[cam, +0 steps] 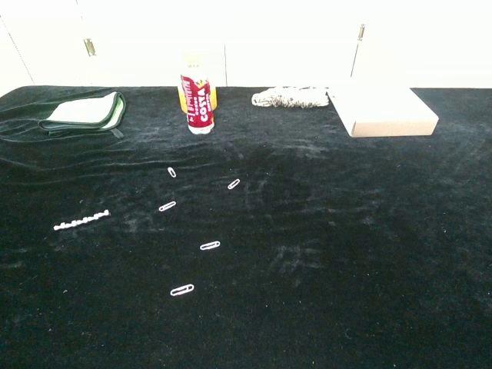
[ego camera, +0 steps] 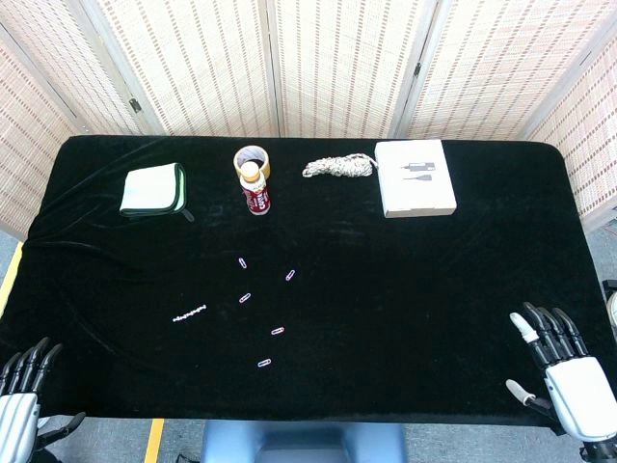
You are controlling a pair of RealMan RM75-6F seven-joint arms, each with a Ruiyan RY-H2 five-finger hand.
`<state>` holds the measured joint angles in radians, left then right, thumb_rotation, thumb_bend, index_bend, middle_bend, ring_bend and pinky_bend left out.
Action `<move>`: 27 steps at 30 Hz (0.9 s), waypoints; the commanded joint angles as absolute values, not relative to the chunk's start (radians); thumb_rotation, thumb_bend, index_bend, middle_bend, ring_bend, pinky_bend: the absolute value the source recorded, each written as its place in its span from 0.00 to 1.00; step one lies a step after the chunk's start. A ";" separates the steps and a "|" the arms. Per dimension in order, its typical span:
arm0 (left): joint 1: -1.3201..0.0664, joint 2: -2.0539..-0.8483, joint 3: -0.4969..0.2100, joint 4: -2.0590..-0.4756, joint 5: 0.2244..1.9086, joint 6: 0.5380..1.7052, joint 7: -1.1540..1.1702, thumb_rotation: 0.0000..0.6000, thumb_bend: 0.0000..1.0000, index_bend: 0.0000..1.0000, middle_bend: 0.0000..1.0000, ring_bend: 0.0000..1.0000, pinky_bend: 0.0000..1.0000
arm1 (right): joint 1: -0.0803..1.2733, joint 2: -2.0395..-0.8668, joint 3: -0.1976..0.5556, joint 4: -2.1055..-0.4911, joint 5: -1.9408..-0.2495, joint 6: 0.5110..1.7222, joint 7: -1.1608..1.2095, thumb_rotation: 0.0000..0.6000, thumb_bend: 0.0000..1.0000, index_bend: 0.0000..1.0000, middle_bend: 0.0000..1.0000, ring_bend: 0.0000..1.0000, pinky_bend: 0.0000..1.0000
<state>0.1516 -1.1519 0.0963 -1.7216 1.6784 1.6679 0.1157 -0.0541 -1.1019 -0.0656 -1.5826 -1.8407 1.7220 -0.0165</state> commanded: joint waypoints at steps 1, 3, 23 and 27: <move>0.153 -1.151 0.097 -1.722 1.679 1.670 0.112 1.00 0.05 0.00 0.00 0.00 0.00 | -0.055 -1.105 -0.069 -1.580 -1.848 1.722 -0.023 1.00 0.01 0.00 0.00 0.00 0.00; 0.152 -1.150 0.096 -1.722 1.676 1.666 0.114 1.00 0.05 0.00 0.00 0.00 0.00 | -0.056 -1.105 -0.068 -1.580 -1.846 1.722 -0.023 1.00 0.01 0.00 0.00 0.00 0.00; -0.003 -1.355 -0.093 -1.859 1.388 1.476 0.271 1.00 0.13 0.35 0.97 1.00 1.00 | -0.093 -1.102 -0.071 -1.529 -1.897 1.845 0.054 1.00 0.01 0.00 0.00 0.00 0.00; -0.054 -1.433 -0.145 -1.882 1.271 1.422 0.333 1.00 0.21 0.45 1.00 1.00 1.00 | -0.091 -1.091 -0.065 -1.520 -1.886 1.854 0.094 1.00 0.01 0.00 0.00 0.00 0.00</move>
